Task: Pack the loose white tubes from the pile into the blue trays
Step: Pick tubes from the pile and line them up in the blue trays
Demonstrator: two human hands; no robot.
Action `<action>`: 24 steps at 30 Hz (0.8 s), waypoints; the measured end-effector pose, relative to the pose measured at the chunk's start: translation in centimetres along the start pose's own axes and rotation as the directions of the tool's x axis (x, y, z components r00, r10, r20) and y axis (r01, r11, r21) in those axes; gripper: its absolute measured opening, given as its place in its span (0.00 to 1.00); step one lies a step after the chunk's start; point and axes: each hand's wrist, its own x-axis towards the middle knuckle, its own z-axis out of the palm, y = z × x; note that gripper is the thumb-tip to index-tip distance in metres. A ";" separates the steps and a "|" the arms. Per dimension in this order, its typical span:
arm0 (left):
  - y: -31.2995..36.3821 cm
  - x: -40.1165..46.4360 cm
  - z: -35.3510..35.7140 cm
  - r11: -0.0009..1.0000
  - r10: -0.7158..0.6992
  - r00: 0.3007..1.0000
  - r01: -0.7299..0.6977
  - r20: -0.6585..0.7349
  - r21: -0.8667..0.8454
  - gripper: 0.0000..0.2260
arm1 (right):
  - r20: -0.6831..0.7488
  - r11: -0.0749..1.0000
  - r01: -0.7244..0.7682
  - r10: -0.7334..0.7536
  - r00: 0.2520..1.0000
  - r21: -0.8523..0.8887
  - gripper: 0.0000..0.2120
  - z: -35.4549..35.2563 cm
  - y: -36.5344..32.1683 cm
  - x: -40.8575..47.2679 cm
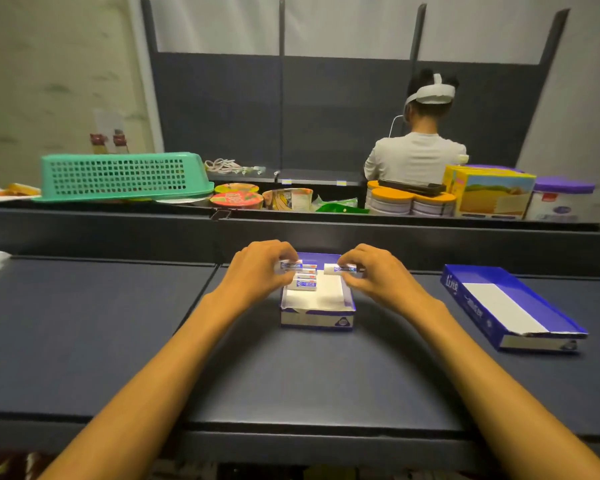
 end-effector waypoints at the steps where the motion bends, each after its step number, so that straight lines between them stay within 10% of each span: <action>1: -0.2 0.5 0.3 1.000 -0.001 1.000 0.002 0.013 -0.011 0.10 | -0.003 1.000 0.002 -0.002 1.000 0.005 0.12 0.3 0.1 0.6; 24: 0.3 4.3 3.8 0.968 0.053 0.948 -0.126 0.314 0.218 0.10 | 0.045 0.991 -0.032 0.027 0.999 0.128 0.11 2.5 1.6 3.6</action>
